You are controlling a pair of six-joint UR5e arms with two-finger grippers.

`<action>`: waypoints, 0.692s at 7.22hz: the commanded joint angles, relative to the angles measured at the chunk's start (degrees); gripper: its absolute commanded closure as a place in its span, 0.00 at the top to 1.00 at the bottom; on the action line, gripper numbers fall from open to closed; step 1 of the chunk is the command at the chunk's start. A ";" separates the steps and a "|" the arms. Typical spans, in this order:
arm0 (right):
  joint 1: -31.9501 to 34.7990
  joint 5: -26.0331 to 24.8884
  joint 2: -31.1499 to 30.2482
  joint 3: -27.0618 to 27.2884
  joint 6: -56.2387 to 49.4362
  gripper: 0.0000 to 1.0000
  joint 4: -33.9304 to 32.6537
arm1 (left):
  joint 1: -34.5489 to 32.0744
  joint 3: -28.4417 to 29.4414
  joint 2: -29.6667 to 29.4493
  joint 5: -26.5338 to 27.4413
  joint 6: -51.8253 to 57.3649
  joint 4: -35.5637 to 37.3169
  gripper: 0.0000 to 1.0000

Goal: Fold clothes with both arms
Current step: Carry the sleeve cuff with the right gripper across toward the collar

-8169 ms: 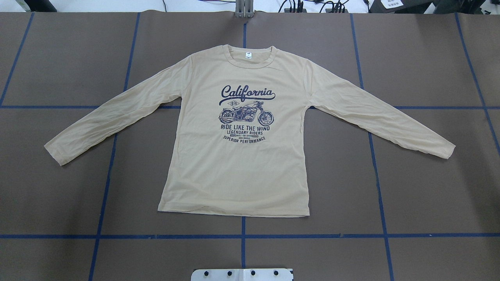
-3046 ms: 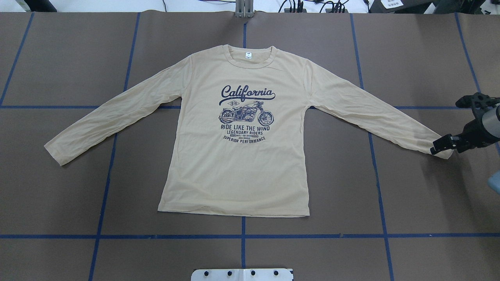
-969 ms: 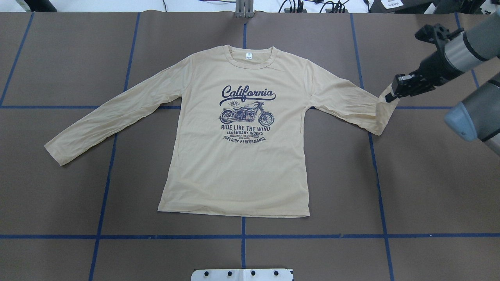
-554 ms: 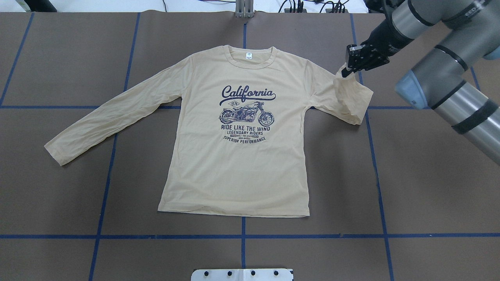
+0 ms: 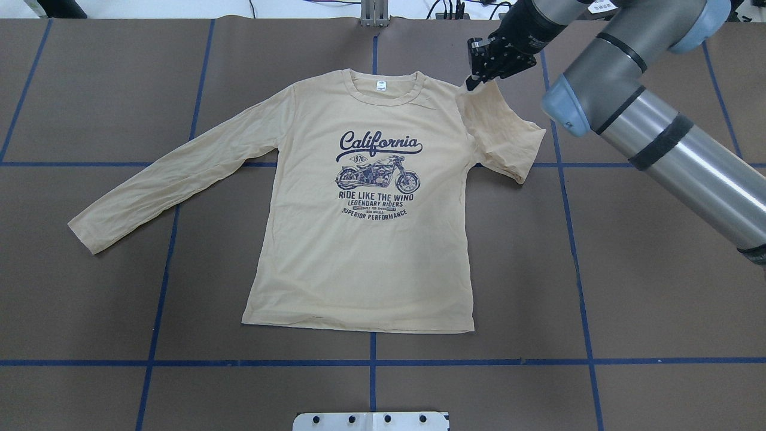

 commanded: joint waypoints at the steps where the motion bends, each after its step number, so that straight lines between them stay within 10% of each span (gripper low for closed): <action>1: -3.61 -5.32 8.58 -4.79 0.00 0.00 0.10 | 0.00 1.33 0.01 0.00 0.31 -0.11 1.00; 5: -10.48 -15.44 14.77 -9.64 0.09 0.00 0.28 | 0.00 3.35 0.28 -0.09 0.66 -0.20 1.00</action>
